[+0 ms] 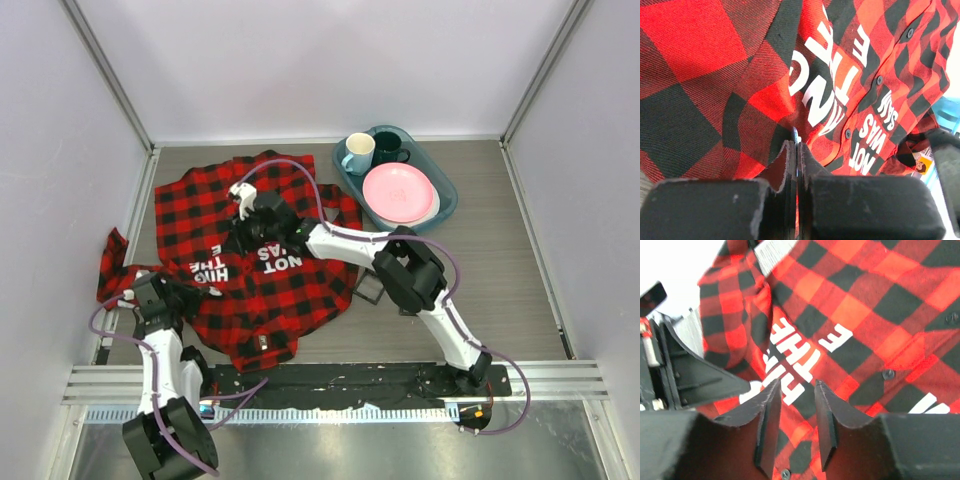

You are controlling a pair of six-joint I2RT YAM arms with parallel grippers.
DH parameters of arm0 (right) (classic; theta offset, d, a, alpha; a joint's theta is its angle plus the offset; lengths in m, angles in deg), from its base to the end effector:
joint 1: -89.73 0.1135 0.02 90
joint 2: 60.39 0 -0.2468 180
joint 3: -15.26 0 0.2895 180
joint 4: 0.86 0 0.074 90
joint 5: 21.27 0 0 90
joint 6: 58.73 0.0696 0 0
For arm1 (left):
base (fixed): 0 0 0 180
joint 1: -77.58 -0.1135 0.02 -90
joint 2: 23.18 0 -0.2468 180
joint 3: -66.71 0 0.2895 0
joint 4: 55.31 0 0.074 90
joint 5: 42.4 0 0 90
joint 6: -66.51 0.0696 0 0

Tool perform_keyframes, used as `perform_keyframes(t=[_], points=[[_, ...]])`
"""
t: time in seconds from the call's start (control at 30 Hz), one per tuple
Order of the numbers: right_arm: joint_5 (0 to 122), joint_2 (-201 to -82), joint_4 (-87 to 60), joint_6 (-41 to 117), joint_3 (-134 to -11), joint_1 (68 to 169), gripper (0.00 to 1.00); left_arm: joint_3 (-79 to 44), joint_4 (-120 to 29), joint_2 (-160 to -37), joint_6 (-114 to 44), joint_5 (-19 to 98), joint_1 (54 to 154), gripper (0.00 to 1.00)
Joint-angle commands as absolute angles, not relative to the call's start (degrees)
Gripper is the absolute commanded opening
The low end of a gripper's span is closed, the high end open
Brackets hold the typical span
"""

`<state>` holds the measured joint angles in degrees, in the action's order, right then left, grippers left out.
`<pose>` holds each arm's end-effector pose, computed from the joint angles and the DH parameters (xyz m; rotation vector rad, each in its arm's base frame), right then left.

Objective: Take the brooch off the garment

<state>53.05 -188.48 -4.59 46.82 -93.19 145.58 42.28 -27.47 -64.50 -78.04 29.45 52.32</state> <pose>0.3069 0.4859 0.1545 -0.9098 1.9229 1.0495 0.2003 0.0705 0.0937 -1.4069 1.9297 -0.6194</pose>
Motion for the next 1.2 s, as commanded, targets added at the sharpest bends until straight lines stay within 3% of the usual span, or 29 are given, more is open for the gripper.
perform_keyframes(t=[0.0,0.23,0.43,0.8,1.03,1.17], points=[[45.27,-193.53,-11.06,51.92,-101.02,146.94,0.36,42.35,-30.52,-62.29,-75.96,30.81,52.44,0.0],[45.43,-196.26,-11.06,49.2,-103.75,149.4,0.31,42.36,-30.35,-62.11,-75.0,31.43,53.32,0.0],[47.98,-199.07,-14.4,47.62,-106.92,150.63,0.41,42.18,-30.08,-62.55,-74.91,31.69,53.93,0.0],[51.68,-198.99,-14.05,48.14,-103.5,150.46,0.48,35.5,-20.6,-74.23,-76.93,33.8,54.02,0.0],[49.39,-199.34,-9.83,51.57,-99.89,149.49,0.47,25.94,-11.9,-80.74,-74.3,36.88,54.02,0.0],[48.78,-200.31,-10.27,50.78,-100.42,149.49,0.38,22.85,-9.96,-85.66,-71.57,34.6,54.11,0.0]])
